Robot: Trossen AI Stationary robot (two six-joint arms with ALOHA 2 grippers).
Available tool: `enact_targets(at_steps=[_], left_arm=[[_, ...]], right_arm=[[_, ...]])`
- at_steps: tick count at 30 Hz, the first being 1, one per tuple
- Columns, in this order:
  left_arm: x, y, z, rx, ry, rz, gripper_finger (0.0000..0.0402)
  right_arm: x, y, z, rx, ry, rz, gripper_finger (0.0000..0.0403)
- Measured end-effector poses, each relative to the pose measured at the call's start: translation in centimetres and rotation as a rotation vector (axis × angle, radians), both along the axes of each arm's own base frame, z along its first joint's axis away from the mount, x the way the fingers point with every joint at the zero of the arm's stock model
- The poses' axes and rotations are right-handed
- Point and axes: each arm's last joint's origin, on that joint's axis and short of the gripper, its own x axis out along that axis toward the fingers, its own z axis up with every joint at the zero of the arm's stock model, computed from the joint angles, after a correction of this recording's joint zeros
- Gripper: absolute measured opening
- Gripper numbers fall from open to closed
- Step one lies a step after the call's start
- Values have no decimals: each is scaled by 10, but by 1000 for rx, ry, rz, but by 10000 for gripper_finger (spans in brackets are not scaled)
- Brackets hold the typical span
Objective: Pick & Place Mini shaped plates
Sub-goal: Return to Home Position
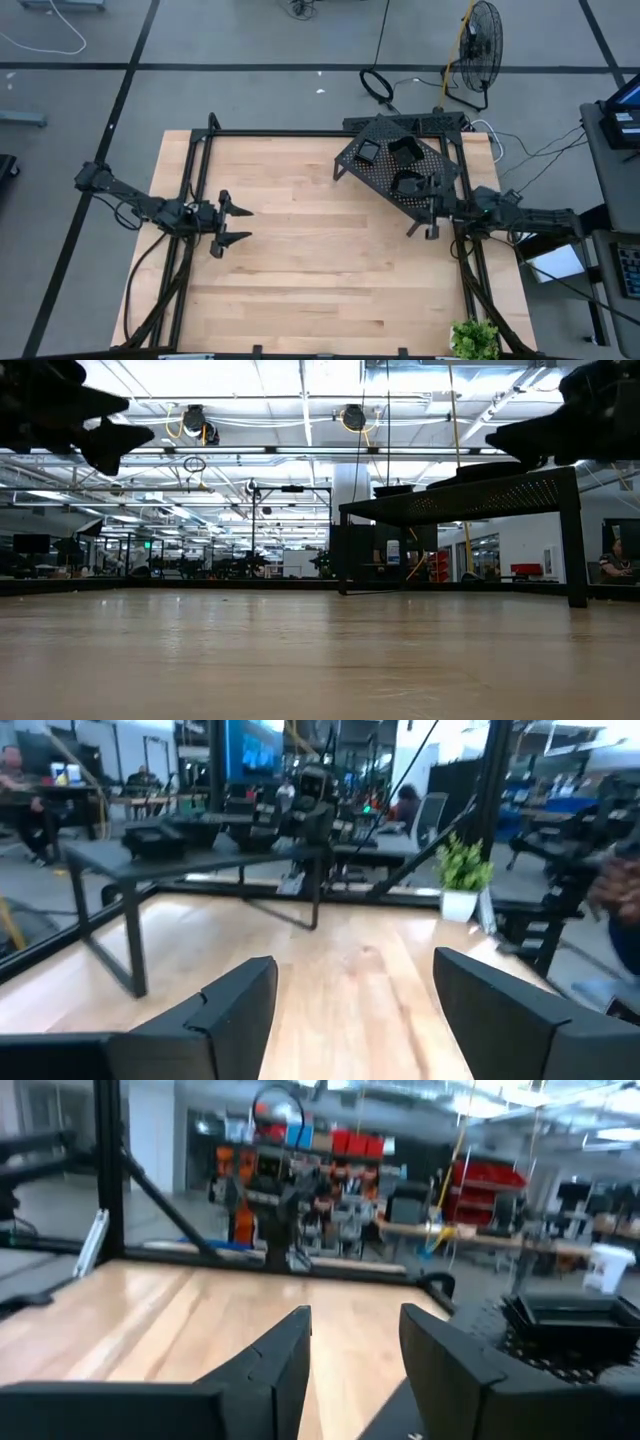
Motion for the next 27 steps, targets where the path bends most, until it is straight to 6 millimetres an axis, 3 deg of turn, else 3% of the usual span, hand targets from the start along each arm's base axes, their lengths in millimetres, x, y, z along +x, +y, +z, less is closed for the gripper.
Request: enact_targets(at_steps=[4, 11, 19, 27], left_arm=[[0, 0, -3, 8, 30, 11, 275], [0, 0, -2, 6, 25, 13, 263], [0, 0, -2, 4, 25, 13, 251], [0, 0, -2, 4, 25, 13, 267]], right_arm=[[0, 0, 1, 25, -110, 8, 144], [3, 0, -15, 144, 42, 10, 143], [4, 0, -15, 210, 33, 16, 146], [4, 0, -13, 205, 13, 17, 143]])
